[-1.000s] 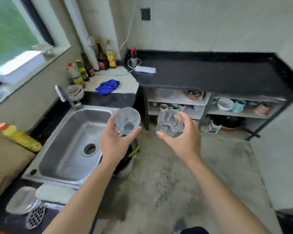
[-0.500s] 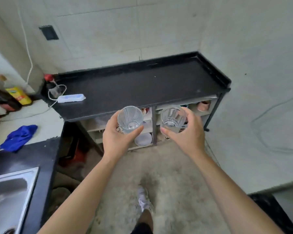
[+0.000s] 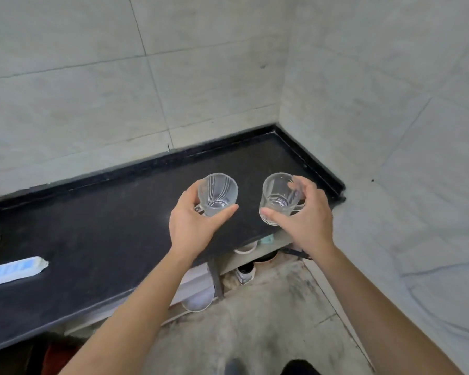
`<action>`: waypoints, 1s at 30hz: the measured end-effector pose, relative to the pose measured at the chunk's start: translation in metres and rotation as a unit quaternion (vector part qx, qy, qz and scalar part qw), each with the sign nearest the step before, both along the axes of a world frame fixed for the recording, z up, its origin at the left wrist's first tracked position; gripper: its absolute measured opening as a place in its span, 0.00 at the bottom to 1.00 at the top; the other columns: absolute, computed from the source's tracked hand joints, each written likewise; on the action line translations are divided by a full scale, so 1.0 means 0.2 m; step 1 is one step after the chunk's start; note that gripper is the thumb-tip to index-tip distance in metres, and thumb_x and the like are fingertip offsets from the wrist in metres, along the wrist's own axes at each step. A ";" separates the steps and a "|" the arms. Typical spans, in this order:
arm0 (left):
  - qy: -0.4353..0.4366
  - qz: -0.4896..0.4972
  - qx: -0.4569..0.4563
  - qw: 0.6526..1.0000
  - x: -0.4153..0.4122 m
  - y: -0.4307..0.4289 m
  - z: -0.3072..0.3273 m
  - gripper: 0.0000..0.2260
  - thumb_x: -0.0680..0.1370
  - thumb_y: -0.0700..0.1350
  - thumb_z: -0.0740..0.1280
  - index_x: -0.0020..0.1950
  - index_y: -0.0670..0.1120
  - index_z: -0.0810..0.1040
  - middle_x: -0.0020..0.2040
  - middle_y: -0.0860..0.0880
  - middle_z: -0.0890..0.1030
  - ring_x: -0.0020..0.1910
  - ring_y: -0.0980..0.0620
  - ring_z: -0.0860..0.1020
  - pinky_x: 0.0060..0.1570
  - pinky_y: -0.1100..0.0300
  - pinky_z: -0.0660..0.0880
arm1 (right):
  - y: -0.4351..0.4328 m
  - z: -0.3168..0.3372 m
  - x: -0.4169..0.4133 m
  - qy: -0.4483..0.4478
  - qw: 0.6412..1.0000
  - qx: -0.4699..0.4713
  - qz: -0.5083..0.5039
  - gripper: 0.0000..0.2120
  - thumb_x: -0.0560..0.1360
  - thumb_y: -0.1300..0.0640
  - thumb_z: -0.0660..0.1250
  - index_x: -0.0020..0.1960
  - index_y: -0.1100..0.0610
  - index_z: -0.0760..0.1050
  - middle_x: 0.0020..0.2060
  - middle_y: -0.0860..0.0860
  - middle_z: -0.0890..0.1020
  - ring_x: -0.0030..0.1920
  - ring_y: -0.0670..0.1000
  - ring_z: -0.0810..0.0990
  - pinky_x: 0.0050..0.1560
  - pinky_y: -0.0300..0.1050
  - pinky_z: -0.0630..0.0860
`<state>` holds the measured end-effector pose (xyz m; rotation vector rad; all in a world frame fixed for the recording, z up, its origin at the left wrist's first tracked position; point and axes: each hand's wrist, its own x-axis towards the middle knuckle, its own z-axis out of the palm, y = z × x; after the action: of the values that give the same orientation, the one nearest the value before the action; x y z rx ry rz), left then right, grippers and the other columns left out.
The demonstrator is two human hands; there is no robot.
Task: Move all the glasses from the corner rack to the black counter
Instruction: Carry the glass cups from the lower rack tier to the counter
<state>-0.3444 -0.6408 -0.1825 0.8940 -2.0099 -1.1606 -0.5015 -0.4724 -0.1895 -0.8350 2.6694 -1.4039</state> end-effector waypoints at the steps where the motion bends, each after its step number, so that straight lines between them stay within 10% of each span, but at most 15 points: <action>1: -0.006 -0.001 0.000 1.000 -0.09 -0.05 0.00 0.30 0.63 0.63 0.79 0.63 0.63 0.75 0.59 0.65 0.80 0.58 0.65 0.78 0.56 0.63 0.76 | -0.04 0.00 -0.08 -0.003 1.000 -0.001 -0.010 0.45 0.59 0.37 0.82 0.71 0.43 0.67 0.60 0.38 0.78 0.60 0.40 0.69 0.55 0.39 0.66; 30: -0.276 0.024 0.069 0.958 -2.18 -1.00 -0.60 0.32 0.64 0.60 0.79 0.65 0.60 0.72 0.59 0.60 0.75 0.53 0.58 0.77 0.55 0.55 0.77 | -1.10 -0.68 -2.34 -0.082 0.970 0.200 0.115 0.43 0.57 0.40 0.83 0.68 0.44 0.69 0.58 0.46 0.81 0.59 0.52 0.79 0.52 0.48 0.79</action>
<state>-0.7806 -0.8408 -0.3027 1.4592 -2.3373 -1.1172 -0.9691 -0.6927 -0.3263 -0.8995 2.5021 -0.8068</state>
